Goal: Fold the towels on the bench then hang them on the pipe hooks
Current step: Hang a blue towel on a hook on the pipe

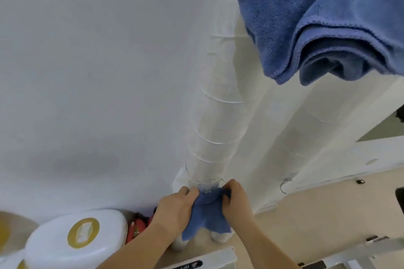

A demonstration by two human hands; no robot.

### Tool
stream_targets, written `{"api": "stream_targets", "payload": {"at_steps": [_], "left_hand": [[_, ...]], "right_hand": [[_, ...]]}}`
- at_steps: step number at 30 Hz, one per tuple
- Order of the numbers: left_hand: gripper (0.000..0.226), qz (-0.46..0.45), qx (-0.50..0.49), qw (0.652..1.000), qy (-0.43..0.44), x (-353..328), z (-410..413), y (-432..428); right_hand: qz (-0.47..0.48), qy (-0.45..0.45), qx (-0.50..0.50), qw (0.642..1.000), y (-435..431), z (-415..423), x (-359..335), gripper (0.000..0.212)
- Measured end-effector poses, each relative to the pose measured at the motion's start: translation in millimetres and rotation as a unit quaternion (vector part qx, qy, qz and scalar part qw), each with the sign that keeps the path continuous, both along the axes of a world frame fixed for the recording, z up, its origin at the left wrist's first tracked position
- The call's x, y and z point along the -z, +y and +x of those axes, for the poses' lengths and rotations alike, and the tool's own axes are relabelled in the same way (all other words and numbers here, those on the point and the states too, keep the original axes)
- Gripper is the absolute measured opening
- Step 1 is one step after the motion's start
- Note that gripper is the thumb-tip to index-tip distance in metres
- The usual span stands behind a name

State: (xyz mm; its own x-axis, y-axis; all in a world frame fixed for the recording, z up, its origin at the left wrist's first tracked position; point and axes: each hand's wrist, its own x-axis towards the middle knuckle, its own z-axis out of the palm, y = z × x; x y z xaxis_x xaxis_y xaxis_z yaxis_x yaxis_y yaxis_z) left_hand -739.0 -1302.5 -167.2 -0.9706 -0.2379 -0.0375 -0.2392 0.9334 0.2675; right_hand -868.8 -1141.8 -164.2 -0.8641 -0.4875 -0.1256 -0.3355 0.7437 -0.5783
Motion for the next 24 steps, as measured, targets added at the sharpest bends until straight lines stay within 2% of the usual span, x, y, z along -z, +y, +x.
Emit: {"api": "stream_targets", "payload": {"at_steps": [3,6,8,12,14,17,19,21,24], "left_hand": [[0.037,-0.074,0.031,0.996,-0.048,3.5,-4.7,0.6],[0.068,-0.059,0.044,0.995,-0.064,14.1,-1.0,0.7],[0.074,-0.058,0.034,0.997,-0.045,22.7,3.0,2.5],[0.056,-0.034,0.017,0.999,-0.019,26.2,9.7,13.1],[0.046,-0.019,0.000,1.000,0.017,21.9,13.4,16.1],[0.023,0.018,-0.013,0.996,0.087,21.1,23.4,28.0],[0.030,0.036,-0.009,0.995,0.087,23.5,26.8,36.6],[0.042,0.057,-0.003,0.998,0.039,22.2,26.0,41.2],[0.054,0.068,-0.029,0.996,0.040,19.3,24.0,43.3]], "right_hand": [[0.091,0.072,-0.027,0.993,4.0,0.9,14.6,0.003],[0.160,0.068,-0.060,0.983,5.8,6.0,24.2,0.005],[0.150,-0.006,-0.078,0.986,2.8,10.7,27.8,0.017],[0.075,-0.069,-0.051,0.994,8.6,11.2,26.4,0.041],[0.051,-0.108,-0.062,0.991,15.0,10.7,19.8,0.038],[0.014,-0.072,-0.054,0.996,20.6,12.9,13.5,0.016],[-0.011,-0.030,-0.037,0.999,19.3,16.6,6.2,0.018],[-0.002,-0.018,-0.061,0.998,16.1,24.5,-2.7,0.025],[-0.012,-0.072,-0.086,0.994,15.9,36.3,-3.6,0.030]]}}
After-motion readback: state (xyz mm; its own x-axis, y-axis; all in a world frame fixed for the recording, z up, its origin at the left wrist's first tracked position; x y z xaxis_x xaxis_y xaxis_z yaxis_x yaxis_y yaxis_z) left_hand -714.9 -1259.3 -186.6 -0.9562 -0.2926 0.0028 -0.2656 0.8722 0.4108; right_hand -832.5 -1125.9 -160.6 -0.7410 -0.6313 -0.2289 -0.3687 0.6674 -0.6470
